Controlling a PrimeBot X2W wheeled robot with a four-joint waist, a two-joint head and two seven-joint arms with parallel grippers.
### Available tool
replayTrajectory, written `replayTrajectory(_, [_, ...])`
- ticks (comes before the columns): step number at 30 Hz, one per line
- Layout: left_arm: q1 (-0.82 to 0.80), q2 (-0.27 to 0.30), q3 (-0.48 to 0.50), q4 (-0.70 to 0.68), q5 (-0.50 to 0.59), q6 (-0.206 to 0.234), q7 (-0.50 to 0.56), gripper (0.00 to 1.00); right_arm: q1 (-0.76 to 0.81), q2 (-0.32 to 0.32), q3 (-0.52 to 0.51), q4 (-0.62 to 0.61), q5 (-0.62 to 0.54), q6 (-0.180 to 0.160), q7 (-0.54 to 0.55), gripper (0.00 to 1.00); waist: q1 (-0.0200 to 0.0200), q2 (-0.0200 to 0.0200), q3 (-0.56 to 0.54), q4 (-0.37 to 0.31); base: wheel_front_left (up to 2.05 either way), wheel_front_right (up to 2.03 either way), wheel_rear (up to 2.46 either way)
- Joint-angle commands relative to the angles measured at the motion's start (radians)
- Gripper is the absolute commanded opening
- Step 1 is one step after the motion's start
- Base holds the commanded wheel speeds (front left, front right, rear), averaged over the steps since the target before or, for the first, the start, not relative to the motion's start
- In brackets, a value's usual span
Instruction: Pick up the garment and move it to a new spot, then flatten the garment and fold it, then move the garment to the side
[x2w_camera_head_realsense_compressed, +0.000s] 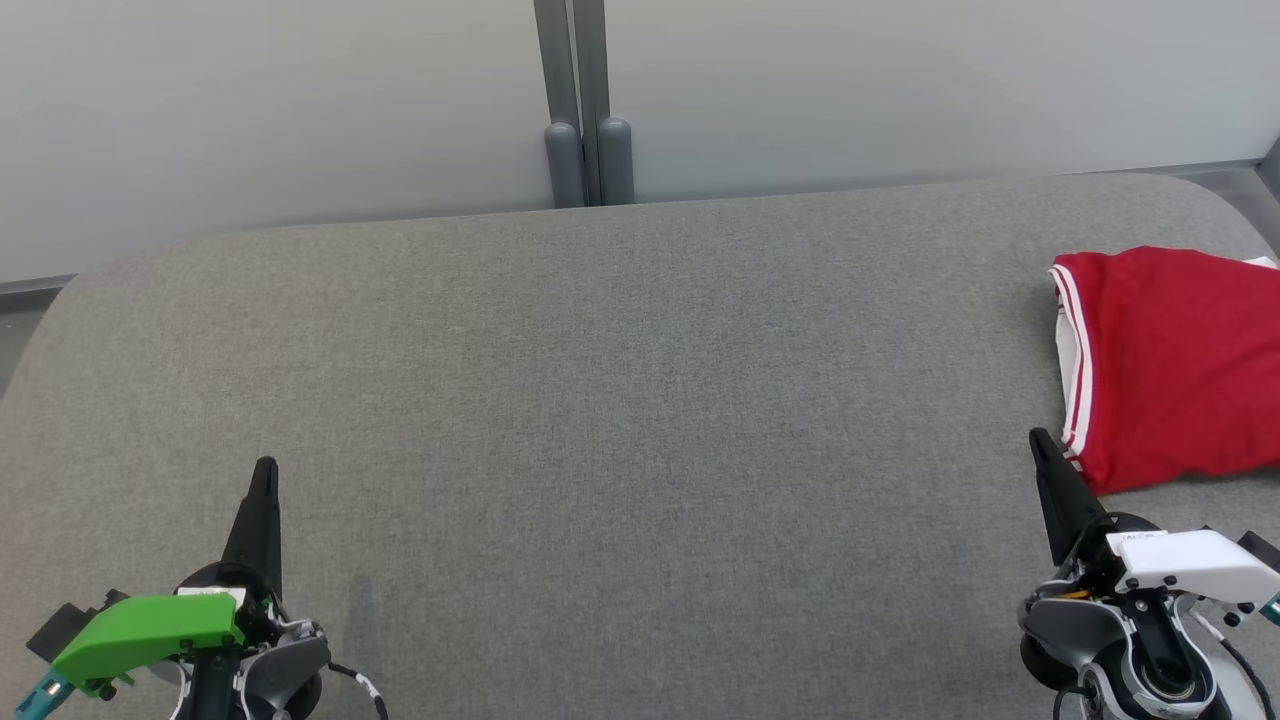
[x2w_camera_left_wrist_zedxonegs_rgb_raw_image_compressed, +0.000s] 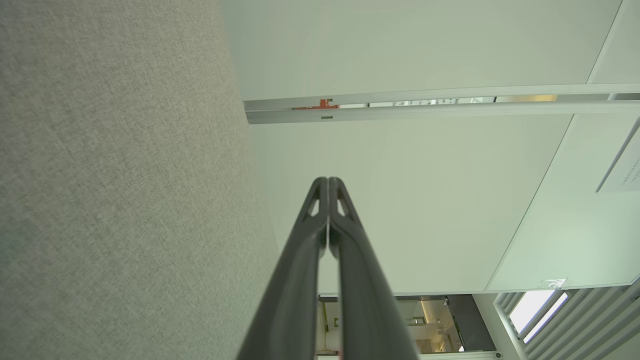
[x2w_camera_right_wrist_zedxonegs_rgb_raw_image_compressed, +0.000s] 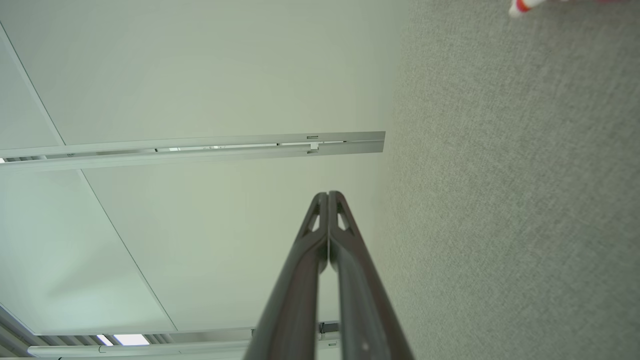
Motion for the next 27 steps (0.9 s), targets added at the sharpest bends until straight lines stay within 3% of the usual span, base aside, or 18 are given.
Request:
replayTrajectory(1, [-0.012,0.006,0.003,0.001,0.002,-0.005,0.004,0.0,-0.006,-0.004,-0.001,-0.004,0.007,0.0,0.003,0.0,0.0,0.0,0.0,0.0,0.0,0.0,0.0])
replayTrajectory(27, [-0.012,0.005,0.003,0.001,0.003,-0.005,0.004,0.0,-0.006,-0.004,-0.001,-0.004,0.007,0.0,0.003,0.0,0.0,0.0,0.0,0.0,0.0,0.0,0.0])
